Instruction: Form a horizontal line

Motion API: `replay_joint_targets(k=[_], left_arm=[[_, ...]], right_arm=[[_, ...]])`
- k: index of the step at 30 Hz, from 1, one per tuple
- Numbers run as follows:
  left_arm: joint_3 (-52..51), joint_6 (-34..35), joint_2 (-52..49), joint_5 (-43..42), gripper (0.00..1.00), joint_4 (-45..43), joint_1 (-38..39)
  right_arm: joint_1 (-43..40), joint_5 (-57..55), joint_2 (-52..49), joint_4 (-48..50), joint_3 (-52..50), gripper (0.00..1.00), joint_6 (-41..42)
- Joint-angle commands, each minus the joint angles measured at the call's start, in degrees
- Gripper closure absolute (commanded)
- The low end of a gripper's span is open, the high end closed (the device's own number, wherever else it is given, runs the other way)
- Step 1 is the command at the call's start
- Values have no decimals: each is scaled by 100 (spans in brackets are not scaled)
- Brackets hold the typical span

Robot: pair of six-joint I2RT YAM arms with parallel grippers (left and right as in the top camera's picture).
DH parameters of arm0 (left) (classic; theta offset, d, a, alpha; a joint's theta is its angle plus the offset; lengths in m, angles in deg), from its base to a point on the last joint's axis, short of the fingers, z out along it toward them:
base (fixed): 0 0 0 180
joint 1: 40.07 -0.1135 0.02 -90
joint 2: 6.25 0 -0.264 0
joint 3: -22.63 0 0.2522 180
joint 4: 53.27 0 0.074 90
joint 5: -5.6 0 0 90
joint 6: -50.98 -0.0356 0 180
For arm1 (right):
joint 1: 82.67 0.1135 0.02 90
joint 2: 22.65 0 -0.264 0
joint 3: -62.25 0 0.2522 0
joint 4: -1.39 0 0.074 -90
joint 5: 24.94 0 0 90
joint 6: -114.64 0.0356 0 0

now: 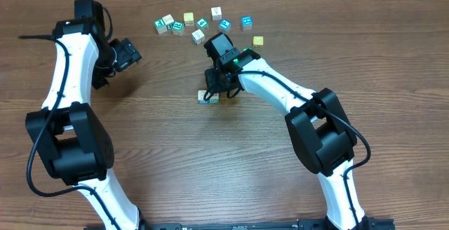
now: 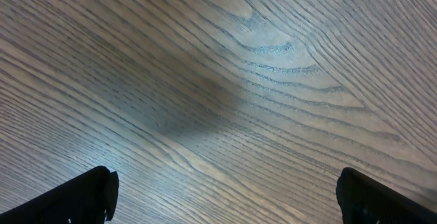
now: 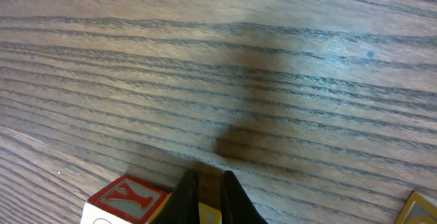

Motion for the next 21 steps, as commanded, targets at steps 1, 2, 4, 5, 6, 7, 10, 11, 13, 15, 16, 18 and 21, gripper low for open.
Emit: replay_joint_targets(k=[1, 2, 4, 5, 6, 7, 10, 11, 13, 15, 16, 18, 21], left_arm=[[122, -48, -2, 37, 0, 13, 2], [122, -50, -2, 37, 0, 13, 2], [122, -48, -2, 37, 0, 13, 2], [122, -48, -2, 37, 0, 13, 2], [122, -50, -2, 37, 0, 13, 2], [122, -48, -2, 37, 0, 13, 2], [122, -50, -2, 37, 0, 13, 2], [122, -50, -2, 37, 0, 13, 2], [122, -50, -2, 37, 0, 13, 2], [122, -48, -2, 37, 0, 13, 2], [122, -48, -2, 37, 0, 13, 2], [122, -48, -2, 37, 0, 13, 2], [122, -48, -2, 37, 0, 13, 2]], right_arm=[[33, 39, 4, -22, 28, 95, -35], [33, 39, 4, -28, 28, 95, -35], [33, 66, 4, -59, 28, 95, -35], [33, 101, 4, -68, 28, 95, -39], [33, 133, 4, -68, 28, 95, -44], [33, 205, 4, -68, 28, 95, -94], [33, 286, 4, -63, 28, 95, -181], [33, 286, 4, -55, 28, 95, -181], [33, 264, 4, -31, 28, 94, -181], [33, 219, 4, 4, 28, 94, -184], [33, 219, 4, 24, 28, 94, -184], [33, 223, 4, 46, 28, 94, -184], [33, 225, 4, 39, 28, 94, -186]])
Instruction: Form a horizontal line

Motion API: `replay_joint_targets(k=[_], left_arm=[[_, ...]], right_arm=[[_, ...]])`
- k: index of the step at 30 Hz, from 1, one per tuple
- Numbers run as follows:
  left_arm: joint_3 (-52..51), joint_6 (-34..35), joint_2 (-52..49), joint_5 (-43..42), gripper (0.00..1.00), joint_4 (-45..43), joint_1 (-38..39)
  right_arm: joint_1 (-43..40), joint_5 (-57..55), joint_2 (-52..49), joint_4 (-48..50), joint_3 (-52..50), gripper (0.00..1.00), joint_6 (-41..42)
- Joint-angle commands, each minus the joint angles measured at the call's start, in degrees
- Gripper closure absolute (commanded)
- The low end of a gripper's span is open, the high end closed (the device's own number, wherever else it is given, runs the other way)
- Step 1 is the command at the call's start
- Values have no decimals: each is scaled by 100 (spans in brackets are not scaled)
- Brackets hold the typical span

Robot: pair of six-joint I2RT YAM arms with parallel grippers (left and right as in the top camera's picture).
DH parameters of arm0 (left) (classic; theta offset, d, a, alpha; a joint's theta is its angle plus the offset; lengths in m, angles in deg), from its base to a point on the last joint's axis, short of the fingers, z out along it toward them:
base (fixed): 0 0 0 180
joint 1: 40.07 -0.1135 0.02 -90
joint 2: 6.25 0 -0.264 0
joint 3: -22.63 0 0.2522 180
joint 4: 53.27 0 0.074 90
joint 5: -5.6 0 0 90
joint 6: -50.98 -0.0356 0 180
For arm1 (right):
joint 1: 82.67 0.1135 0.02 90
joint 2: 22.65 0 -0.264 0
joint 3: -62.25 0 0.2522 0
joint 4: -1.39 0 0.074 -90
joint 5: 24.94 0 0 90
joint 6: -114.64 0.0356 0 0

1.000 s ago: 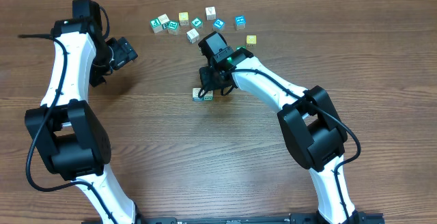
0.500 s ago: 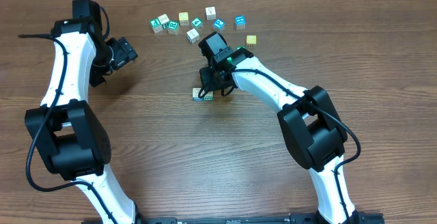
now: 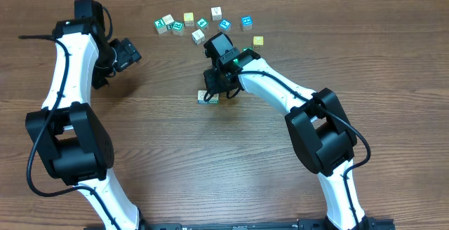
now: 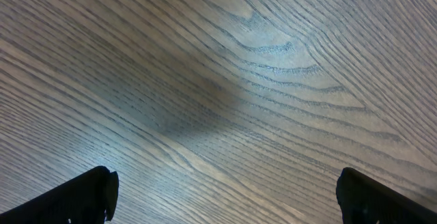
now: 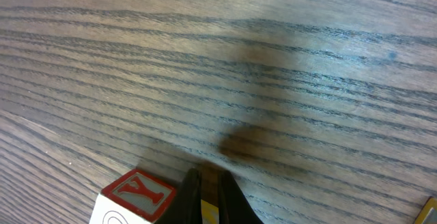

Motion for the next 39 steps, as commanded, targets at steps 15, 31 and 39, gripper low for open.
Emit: replay_joint_targets(k=[15, 31, 39], left_arm=[[122, -48, -2, 37, 0, 13, 2], [122, -48, -2, 37, 0, 13, 2], [122, -48, -2, 37, 0, 13, 2]], right_arm=[[24, -297, 4, 254, 28, 94, -39], [-345, -981, 149, -1888, 2673, 35, 31], [-813, -977, 68, -2861, 2201, 11, 522]])
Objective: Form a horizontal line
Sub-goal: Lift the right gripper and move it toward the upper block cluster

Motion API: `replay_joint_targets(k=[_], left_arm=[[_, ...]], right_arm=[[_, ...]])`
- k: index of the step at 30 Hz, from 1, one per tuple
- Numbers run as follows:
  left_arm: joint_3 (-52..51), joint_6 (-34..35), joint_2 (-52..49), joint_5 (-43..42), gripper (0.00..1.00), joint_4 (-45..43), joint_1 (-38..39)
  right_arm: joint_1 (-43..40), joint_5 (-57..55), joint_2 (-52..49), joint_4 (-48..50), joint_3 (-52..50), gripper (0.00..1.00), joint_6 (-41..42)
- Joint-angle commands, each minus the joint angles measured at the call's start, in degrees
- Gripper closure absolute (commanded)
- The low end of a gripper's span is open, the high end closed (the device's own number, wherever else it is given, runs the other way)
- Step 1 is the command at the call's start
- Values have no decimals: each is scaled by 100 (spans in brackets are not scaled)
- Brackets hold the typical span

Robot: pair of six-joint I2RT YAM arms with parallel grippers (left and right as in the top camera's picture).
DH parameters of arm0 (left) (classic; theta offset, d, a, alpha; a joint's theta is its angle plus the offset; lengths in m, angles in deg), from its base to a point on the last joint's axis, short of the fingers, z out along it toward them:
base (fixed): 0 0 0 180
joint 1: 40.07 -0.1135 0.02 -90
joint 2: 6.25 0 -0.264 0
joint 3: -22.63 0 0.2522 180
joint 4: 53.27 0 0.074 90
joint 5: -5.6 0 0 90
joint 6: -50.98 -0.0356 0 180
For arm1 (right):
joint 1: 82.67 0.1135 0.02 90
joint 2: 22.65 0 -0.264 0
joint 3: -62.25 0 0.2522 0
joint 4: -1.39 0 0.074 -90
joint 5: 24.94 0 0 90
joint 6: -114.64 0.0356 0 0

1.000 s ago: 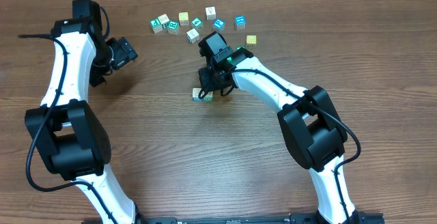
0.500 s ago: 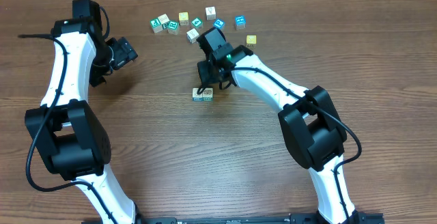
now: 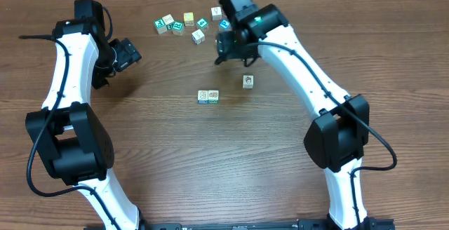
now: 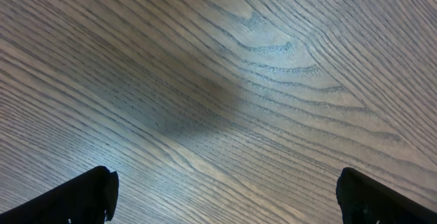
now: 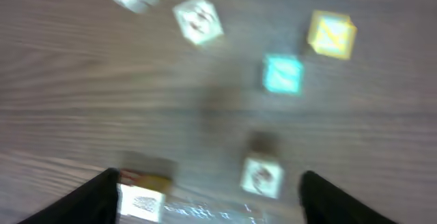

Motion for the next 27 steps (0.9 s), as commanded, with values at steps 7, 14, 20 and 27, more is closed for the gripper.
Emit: replay_joint_targets(k=[7, 14, 20, 27], left_arm=[[122, -50, -2, 35, 0, 13, 2], [122, -50, -2, 35, 0, 13, 2], [122, -48, -2, 35, 0, 13, 2], [122, -50, -2, 33, 0, 13, 2]], right_arm=[[-295, -72, -52, 518, -1215, 0, 203], [-271, -72, -52, 1311, -1987, 17, 203], [-271, -72, -52, 1458, -2122, 34, 203], [-258, -66, -52, 1392, -2122, 62, 203]])
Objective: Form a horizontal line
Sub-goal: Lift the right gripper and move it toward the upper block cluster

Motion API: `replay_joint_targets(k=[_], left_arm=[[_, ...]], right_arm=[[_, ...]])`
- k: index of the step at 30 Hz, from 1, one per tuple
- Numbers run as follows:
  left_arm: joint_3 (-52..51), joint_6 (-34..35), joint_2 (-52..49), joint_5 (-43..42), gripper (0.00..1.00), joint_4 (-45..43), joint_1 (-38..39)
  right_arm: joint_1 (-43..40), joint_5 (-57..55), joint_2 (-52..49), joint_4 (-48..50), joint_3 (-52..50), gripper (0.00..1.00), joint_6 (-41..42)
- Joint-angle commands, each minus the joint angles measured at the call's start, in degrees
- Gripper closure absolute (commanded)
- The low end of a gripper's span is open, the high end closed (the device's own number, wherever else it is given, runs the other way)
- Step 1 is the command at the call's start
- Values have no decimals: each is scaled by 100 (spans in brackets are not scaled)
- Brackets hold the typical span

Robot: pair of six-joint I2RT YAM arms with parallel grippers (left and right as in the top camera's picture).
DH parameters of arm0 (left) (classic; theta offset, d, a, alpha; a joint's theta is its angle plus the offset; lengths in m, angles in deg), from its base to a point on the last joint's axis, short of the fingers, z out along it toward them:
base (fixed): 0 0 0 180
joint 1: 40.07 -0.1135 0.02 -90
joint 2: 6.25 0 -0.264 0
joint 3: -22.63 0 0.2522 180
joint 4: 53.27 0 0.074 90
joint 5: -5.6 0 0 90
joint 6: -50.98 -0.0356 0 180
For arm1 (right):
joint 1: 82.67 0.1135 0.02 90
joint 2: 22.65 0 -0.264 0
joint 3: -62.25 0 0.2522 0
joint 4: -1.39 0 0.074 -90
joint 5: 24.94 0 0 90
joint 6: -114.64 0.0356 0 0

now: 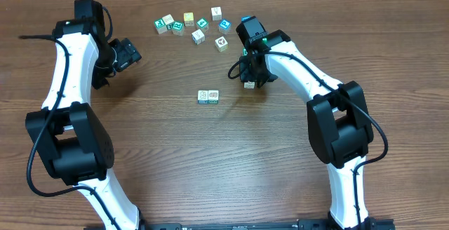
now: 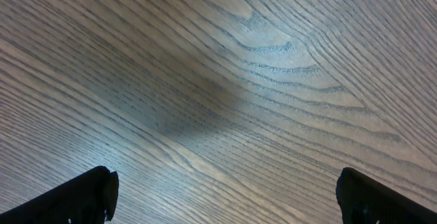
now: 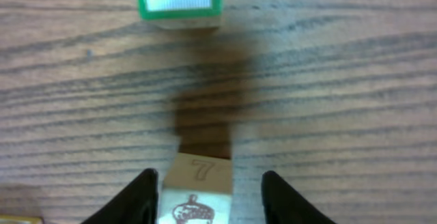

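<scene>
Two blocks (image 1: 208,97) lie side by side mid-table, forming a short row. To their right lies a pale block with a 7 and an acorn picture (image 1: 249,84) (image 3: 198,190). My right gripper (image 1: 249,77) (image 3: 213,200) is open and low, one finger on each side of that block; the left finger is close to it and a gap shows at the right one. My left gripper (image 1: 126,53) (image 2: 222,197) hangs open over bare wood at the far left, with nothing between its fingers.
Several loose blocks (image 1: 189,23) are scattered at the back of the wooden table (image 1: 175,160). One green-edged block (image 1: 222,43) lies just beyond the right gripper. The right arm hides part of the back-right area.
My right gripper was open and higher, back beside the loose blocks. It is now low, astride the acorn block. That block, the two-block row and the left arm have not moved.
My right gripper was shut and low beside the two-block row, and stayed there at the following moment. Then it was open near the loose blocks at the back, with the acorn block lying right of the row. Now it straddles that block, open.
</scene>
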Motion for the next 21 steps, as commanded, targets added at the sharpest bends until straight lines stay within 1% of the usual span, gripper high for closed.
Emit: replay_joint_targets(k=[1, 5, 6, 8, 12, 13, 16, 21], left_arm=[[122, -48, -2, 35, 0, 13, 2], [122, -48, -2, 37, 0, 13, 2], [122, -48, -2, 35, 0, 13, 2], [122, -48, -2, 37, 0, 13, 2], [122, -48, -2, 35, 0, 13, 2], [122, -48, -2, 35, 0, 13, 2], [122, -48, -2, 35, 0, 13, 2], [122, -48, -2, 35, 0, 13, 2]], right_arm=[[42, -17, -9, -26, -20, 63, 37], [42, -13, -9, -72, -20, 62, 37], [44, -11, -9, -98, -20, 58, 39], [42, -9, -9, -164, -20, 55, 39], [44, 225, -9, -262, -20, 55, 42], [44, 284, -9, -262, -20, 56, 42], [44, 315, -9, -262, -20, 66, 127], [44, 315, -9, -299, -20, 70, 149]])
